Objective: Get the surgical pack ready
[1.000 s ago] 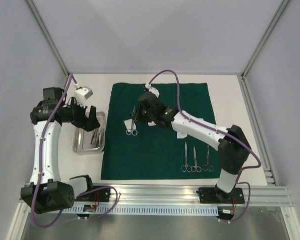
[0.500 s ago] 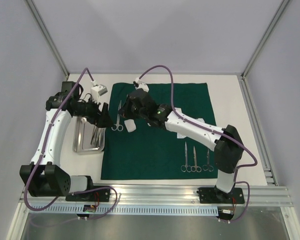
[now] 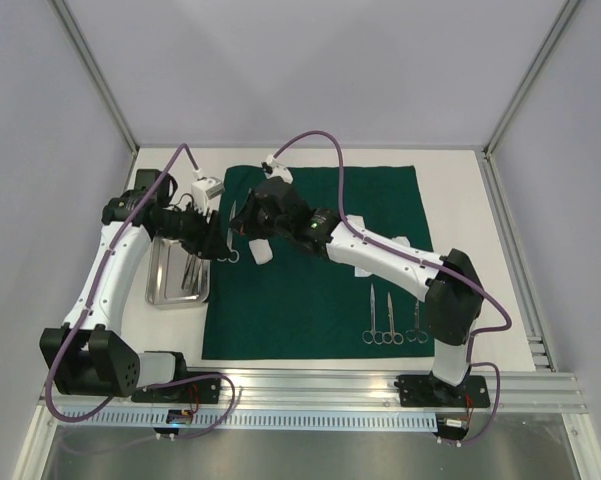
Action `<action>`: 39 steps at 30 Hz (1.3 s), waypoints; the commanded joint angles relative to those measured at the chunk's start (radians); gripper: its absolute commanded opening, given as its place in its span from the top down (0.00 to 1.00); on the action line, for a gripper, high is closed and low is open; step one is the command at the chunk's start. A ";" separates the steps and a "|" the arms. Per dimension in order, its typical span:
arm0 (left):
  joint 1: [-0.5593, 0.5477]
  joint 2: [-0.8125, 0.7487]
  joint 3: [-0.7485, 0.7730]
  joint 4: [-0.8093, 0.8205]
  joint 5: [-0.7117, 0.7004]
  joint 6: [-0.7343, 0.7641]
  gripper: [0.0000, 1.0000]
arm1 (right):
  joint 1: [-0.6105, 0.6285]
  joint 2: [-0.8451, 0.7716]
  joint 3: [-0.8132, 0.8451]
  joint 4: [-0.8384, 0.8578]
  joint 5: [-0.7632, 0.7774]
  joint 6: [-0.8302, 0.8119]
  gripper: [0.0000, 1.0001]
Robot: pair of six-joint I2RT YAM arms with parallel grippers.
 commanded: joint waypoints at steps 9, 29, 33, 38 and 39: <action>-0.015 0.017 -0.007 0.012 -0.003 0.003 1.00 | 0.006 0.026 0.038 0.070 -0.035 0.042 1.00; 0.399 0.184 -0.171 0.076 -0.228 0.122 1.00 | -0.055 -0.100 -0.184 0.053 -0.086 -0.070 0.58; 0.457 0.235 -0.174 0.110 -0.265 0.100 1.00 | -0.078 -0.152 -0.251 0.055 -0.119 -0.077 0.59; 0.484 0.310 -0.163 0.122 -0.299 0.104 1.00 | -0.109 -0.216 -0.345 0.049 -0.123 -0.097 0.60; 0.484 0.318 -0.162 0.121 -0.295 0.104 1.00 | -0.115 -0.224 -0.354 0.046 -0.123 -0.104 0.59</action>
